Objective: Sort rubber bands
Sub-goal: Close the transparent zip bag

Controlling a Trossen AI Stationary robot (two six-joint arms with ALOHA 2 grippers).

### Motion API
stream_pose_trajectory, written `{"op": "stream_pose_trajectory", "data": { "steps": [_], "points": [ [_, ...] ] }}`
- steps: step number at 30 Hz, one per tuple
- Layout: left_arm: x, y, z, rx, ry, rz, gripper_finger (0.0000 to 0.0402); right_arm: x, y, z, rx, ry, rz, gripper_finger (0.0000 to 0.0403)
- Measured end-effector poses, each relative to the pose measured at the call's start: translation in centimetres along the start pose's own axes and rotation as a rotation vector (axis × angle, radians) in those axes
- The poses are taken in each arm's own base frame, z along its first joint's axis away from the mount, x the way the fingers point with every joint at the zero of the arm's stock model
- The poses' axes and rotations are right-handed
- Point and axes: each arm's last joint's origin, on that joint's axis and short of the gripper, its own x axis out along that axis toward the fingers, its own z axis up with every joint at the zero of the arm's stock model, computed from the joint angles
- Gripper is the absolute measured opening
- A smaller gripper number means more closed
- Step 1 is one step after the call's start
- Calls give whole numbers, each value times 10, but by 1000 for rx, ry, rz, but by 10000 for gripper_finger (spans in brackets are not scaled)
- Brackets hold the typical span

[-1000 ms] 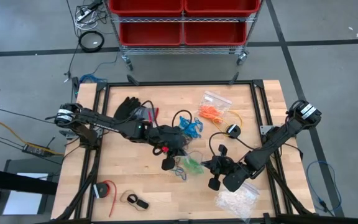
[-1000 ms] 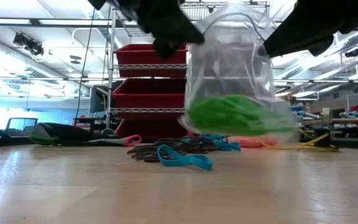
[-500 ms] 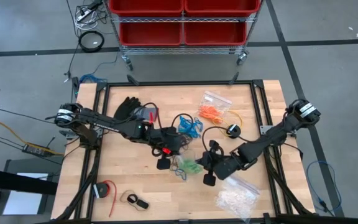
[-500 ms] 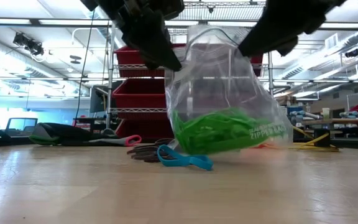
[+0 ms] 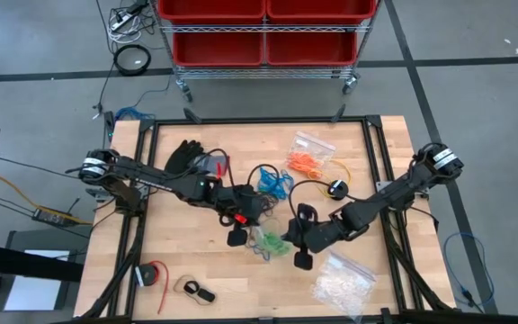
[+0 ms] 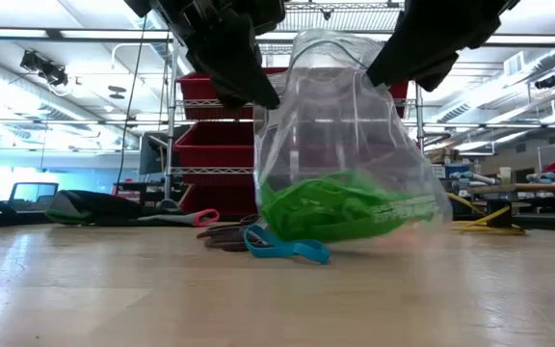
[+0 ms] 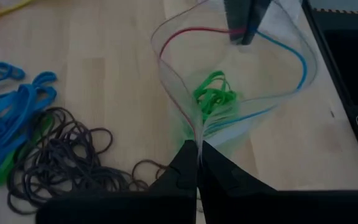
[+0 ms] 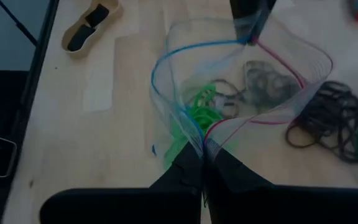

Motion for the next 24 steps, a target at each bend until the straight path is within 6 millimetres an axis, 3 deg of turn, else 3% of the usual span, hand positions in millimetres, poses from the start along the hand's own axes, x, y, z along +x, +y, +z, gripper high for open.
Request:
{"op": "stream_pose_trajectory", "data": {
  "steps": [6,15,19,24],
  "points": [
    [0,1,-2,0,23,21,8,2,-11,8,32,73,12,0],
    [-1,6,-12,30,110,146,14,-24,-15,50,-5,197,-25,0],
    [-1,3,-10,51,93,143,45,-29,-16,59,3,222,19,0],
    [-5,-1,2,60,45,131,110,-29,-18,57,43,288,69,0]
  ]
}}
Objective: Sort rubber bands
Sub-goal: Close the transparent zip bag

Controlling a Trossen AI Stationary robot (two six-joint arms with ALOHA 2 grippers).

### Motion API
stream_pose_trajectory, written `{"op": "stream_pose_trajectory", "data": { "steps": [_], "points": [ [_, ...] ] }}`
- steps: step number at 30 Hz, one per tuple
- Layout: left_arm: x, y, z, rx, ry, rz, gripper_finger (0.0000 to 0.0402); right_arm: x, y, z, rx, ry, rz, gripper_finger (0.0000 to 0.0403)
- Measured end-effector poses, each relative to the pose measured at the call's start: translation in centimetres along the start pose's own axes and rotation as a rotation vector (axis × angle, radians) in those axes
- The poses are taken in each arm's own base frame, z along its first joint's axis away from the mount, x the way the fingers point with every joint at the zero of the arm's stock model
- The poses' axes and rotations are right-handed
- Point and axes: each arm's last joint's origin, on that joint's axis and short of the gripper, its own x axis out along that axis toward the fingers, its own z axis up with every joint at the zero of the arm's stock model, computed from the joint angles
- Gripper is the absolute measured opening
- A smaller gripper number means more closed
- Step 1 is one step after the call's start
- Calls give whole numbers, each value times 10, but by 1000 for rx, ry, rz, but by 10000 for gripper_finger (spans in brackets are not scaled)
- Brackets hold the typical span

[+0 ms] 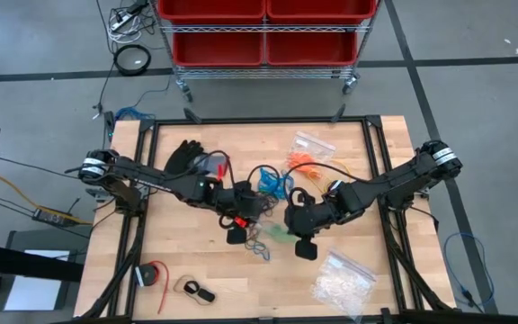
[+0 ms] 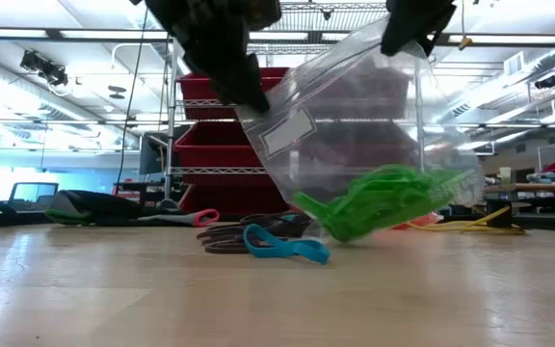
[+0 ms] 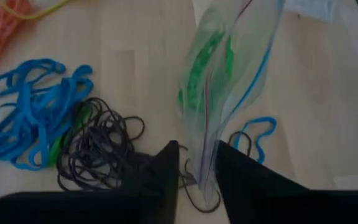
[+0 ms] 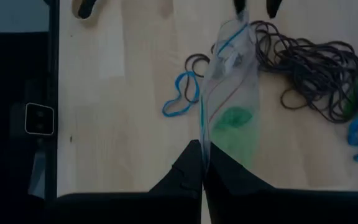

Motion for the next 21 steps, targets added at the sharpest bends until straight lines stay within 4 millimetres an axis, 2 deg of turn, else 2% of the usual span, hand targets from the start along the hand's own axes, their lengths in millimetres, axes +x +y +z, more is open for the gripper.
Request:
{"op": "stream_pose_trajectory", "data": {
  "steps": [8,12,16,21],
  "points": [
    [-4,-1,8,3,-34,-12,192,0,-1,-7,3,57,-39,0],
    [-6,-11,21,42,-174,-77,217,0,-1,-7,15,60,-41,0],
    [-6,-26,35,167,-340,-79,234,0,-1,-7,16,54,-38,0],
    [-6,-30,41,210,-412,-53,253,0,-1,-6,19,49,-37,0]
  ]
}}
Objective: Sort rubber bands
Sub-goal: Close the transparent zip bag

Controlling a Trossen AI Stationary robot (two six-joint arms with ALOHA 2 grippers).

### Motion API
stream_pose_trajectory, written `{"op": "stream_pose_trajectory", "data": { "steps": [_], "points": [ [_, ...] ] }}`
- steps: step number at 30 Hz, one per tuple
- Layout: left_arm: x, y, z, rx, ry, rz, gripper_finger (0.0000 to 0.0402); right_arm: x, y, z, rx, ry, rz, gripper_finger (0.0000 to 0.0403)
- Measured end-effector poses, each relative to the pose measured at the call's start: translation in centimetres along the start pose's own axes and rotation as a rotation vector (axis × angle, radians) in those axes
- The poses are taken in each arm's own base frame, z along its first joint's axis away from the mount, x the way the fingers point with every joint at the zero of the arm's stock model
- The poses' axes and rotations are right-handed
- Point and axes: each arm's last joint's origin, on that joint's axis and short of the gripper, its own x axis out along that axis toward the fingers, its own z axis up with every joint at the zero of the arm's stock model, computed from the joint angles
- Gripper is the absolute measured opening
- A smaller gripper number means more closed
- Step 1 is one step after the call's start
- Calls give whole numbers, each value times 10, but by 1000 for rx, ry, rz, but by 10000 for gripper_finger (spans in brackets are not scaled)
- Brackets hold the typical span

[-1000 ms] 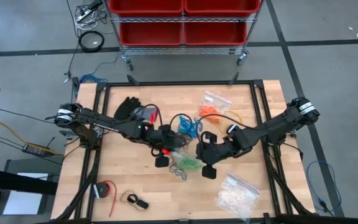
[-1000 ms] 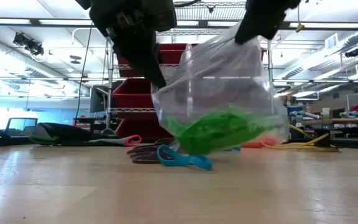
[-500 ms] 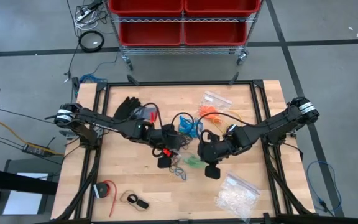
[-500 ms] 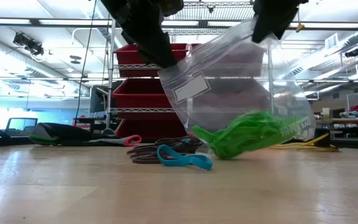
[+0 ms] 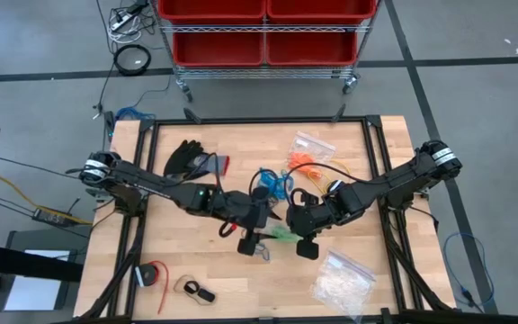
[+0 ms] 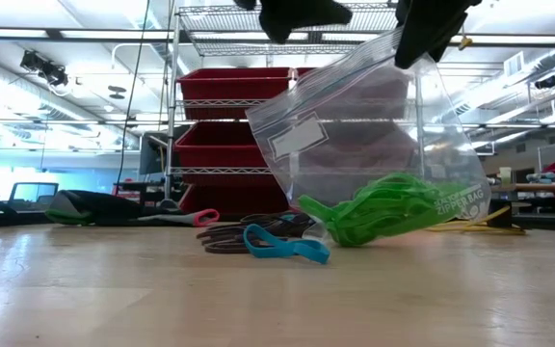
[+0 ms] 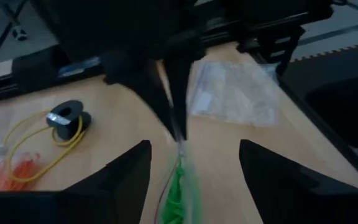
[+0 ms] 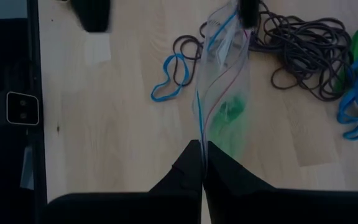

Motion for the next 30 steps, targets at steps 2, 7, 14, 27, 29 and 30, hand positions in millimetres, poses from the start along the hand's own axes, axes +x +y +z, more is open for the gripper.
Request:
{"op": "stream_pose_trajectory", "data": {
  "steps": [2,7,14,27,29,30],
  "points": [
    [5,2,-3,-7,6,6,258,0,0,1,-1,-9,-3,0],
    [23,3,-15,-32,23,-25,262,0,0,2,-12,-33,-11,0],
    [38,6,-23,-35,36,19,262,1,-1,5,-8,-46,-9,0],
    [43,11,-16,-33,119,13,172,1,1,7,-30,-74,3,0],
    [43,11,-16,-22,121,0,141,1,1,7,-31,-75,2,0],
    [43,11,-16,-16,122,-4,125,1,1,7,-31,-75,2,0]
  ]
}}
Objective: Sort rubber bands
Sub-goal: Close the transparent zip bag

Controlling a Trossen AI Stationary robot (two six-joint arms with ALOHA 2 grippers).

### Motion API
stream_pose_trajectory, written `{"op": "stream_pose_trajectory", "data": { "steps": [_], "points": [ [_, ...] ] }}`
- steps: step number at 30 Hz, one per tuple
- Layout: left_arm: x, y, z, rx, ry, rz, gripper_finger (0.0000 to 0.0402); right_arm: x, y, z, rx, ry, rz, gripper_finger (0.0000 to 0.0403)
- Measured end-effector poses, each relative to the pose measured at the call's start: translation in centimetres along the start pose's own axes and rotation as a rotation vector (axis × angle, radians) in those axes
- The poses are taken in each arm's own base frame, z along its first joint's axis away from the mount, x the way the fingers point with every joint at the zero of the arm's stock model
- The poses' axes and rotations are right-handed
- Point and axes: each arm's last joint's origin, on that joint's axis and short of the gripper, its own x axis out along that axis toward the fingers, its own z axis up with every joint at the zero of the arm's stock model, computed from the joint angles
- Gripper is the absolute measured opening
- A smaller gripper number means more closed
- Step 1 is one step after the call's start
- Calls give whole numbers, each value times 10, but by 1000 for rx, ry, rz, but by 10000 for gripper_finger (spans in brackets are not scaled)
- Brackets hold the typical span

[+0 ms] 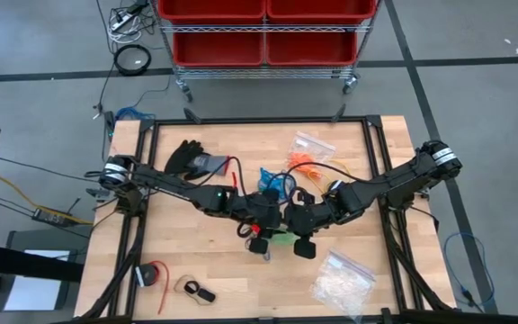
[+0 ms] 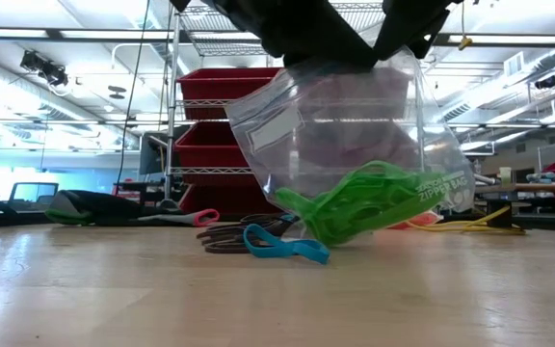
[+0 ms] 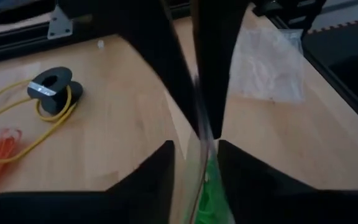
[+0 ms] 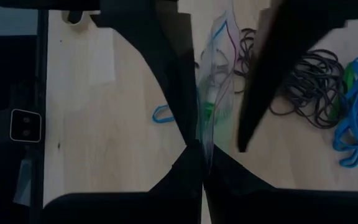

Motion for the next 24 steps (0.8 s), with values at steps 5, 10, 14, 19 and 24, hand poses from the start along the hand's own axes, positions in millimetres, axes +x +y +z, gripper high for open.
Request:
{"op": "stream_pose_trajectory", "data": {
  "steps": [5,10,14,19,24],
  "points": [
    [0,-1,0,5,0,-35,59,0,0,0,0,1,-1,0],
    [0,0,-3,5,24,-49,11,0,0,0,0,2,-1,0],
    [-1,1,-5,26,49,-48,6,0,-1,0,1,3,-7,0],
    [-2,0,-12,26,125,-52,3,0,-2,-3,-3,26,-28,0],
    [-3,0,-24,29,247,-19,2,0,-4,-7,11,68,-50,0]
  ]
}}
